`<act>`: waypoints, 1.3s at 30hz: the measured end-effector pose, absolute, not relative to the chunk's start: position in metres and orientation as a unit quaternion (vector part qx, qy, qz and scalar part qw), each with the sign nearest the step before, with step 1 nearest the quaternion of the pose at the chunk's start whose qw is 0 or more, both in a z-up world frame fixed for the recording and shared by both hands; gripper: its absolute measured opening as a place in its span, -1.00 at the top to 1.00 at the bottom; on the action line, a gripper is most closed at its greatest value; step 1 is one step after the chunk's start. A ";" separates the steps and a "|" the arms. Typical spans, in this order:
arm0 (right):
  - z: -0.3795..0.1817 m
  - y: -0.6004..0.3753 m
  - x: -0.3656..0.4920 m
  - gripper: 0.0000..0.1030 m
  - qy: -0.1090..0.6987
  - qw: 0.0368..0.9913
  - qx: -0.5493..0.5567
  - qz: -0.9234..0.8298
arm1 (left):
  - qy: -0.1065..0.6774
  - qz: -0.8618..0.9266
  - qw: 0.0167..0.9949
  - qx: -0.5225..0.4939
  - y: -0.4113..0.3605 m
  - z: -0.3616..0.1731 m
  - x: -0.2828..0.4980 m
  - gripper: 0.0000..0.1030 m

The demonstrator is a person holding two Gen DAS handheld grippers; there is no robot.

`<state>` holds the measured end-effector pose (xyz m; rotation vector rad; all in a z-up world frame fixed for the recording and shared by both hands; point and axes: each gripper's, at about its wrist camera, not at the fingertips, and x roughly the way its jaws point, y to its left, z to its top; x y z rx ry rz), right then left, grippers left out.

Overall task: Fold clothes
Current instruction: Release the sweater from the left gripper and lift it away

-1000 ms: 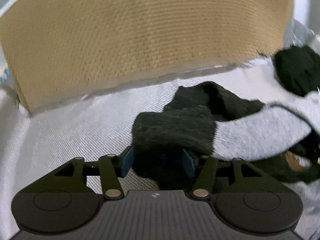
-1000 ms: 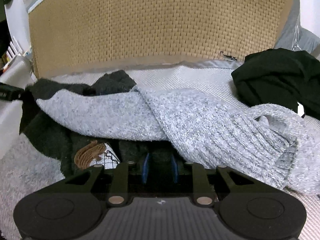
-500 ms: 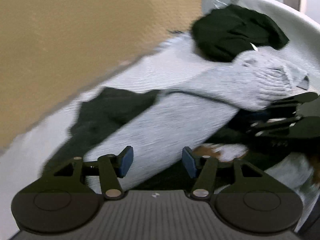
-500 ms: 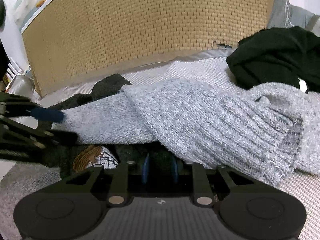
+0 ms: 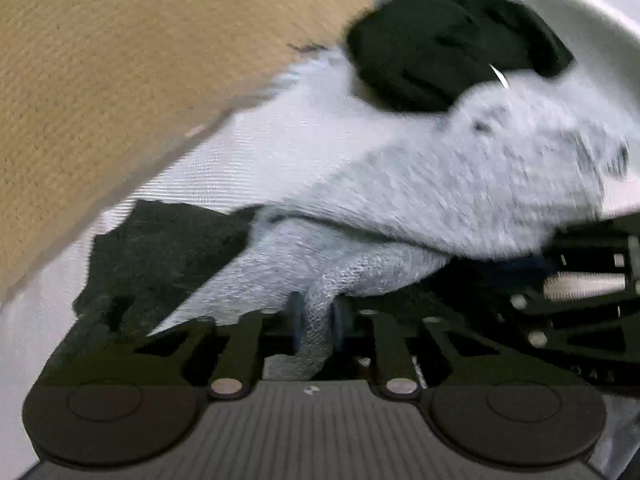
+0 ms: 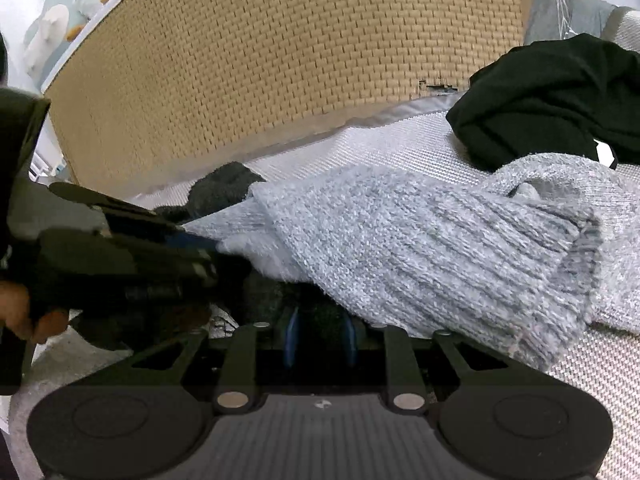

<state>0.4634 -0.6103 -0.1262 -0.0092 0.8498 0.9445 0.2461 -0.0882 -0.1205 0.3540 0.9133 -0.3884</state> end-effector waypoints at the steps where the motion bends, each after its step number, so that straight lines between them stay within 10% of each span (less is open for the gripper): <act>1: -0.126 -0.611 0.463 0.49 0.396 0.805 -0.002 0.443 | 0.428 -0.179 0.872 0.154 -0.083 -0.114 0.245 0.74; 19: -0.124 -0.608 0.461 0.49 0.386 0.810 -0.018 0.441 | 0.324 0.001 0.940 0.102 0.075 0.002 0.216 0.76; 39: -0.122 -0.605 0.453 0.49 0.372 0.818 -0.047 0.437 | 0.428 0.150 0.890 0.041 0.247 -0.031 0.155 0.73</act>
